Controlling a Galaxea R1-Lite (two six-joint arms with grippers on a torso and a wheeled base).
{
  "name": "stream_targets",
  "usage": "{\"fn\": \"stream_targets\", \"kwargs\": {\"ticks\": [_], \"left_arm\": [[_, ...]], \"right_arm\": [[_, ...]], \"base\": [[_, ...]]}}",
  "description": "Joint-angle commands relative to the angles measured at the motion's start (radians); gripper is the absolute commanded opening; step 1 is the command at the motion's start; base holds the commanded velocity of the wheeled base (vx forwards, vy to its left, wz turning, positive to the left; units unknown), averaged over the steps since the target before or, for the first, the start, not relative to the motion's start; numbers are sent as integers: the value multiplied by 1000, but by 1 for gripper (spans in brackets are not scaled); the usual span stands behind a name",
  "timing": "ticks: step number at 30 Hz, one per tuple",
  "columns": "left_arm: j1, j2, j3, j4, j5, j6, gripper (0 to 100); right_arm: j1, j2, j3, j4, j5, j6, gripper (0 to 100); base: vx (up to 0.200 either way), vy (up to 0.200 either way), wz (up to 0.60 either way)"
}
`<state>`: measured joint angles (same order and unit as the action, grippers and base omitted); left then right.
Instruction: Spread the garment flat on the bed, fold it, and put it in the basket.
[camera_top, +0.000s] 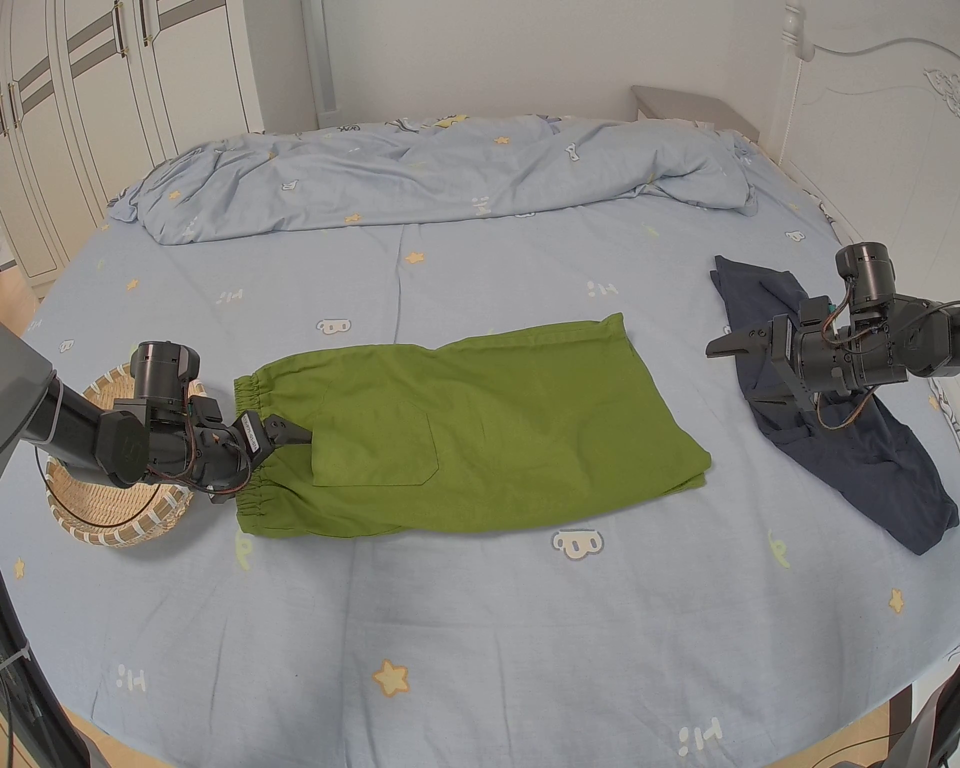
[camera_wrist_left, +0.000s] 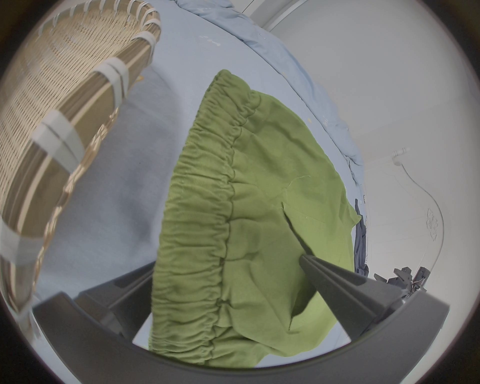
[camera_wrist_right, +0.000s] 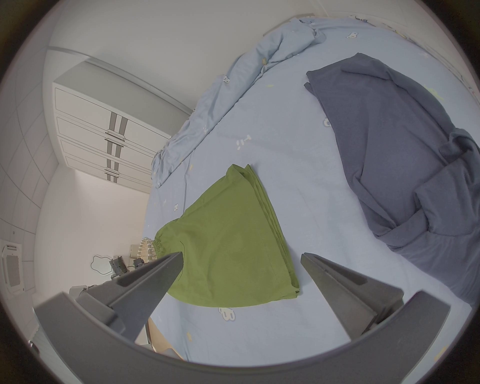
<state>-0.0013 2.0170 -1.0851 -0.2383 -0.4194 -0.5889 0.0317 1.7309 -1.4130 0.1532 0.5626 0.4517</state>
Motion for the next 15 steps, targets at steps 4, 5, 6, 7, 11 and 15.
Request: {"fn": "stream_targets", "kwargs": {"ticks": [4,5,6,7,11,15], "left_arm": [[33,17,2,1,-2,0,100],[38,17,4,1,-2,0,100],[41,19,4,1,-2,0,100],[43,19,4,1,-4,0,100],[44,22,4,1,-29,-3,100],[44,26,-1,1,-44,-20,100]], "right_arm": [[1,42,-1,0,0,-4,100],[1,50,-3,0,0,-4,100],[2,55,-3,0,0,-4,100],[2,55,-3,0,0,-5,100],[2,56,-3,0,0,-4,100],[2,58,-3,0,0,-5,100]], "base": [[0,0,0],[0,0,0],[0,0,0],[0,0,0],[0,0,0],[0,0,0]]}}
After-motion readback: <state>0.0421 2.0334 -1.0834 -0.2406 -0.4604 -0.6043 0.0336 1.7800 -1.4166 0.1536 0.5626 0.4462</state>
